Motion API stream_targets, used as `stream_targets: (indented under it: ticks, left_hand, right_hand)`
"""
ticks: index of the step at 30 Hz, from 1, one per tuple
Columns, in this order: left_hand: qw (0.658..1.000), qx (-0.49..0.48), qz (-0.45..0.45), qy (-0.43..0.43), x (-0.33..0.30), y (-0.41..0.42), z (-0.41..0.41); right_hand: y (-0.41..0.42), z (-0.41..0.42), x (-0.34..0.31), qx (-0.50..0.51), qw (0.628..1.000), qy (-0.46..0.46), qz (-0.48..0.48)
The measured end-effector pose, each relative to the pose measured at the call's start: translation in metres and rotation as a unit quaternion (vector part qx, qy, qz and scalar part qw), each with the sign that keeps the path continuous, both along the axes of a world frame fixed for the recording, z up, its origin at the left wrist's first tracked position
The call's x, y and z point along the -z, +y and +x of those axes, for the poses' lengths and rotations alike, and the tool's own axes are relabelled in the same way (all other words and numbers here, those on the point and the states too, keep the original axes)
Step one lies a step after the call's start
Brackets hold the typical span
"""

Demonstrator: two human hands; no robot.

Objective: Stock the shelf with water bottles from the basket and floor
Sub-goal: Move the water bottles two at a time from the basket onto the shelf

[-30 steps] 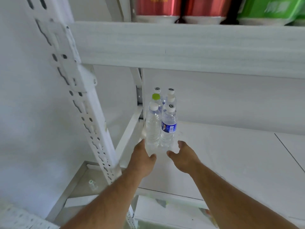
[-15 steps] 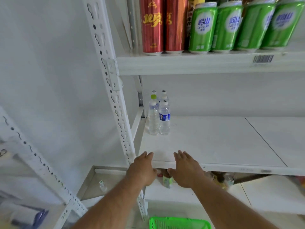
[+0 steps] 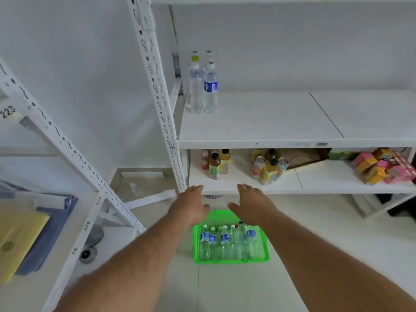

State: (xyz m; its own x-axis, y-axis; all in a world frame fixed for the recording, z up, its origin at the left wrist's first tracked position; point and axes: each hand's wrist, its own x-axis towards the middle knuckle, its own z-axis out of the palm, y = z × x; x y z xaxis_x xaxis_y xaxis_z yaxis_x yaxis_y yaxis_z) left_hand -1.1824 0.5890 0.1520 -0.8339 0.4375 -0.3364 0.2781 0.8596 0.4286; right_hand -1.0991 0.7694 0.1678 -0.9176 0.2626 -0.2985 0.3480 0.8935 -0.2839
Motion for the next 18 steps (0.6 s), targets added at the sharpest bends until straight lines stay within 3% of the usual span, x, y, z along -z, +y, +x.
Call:
stream_targets:
  ticks: [18]
  left_hand:
    - [0.977,-0.111,-0.006,-0.182,0.156,0.062,0.084]
  right_hand:
    - [0.091,0.07,0.163,0.079,0.978,-0.161,-0.105]
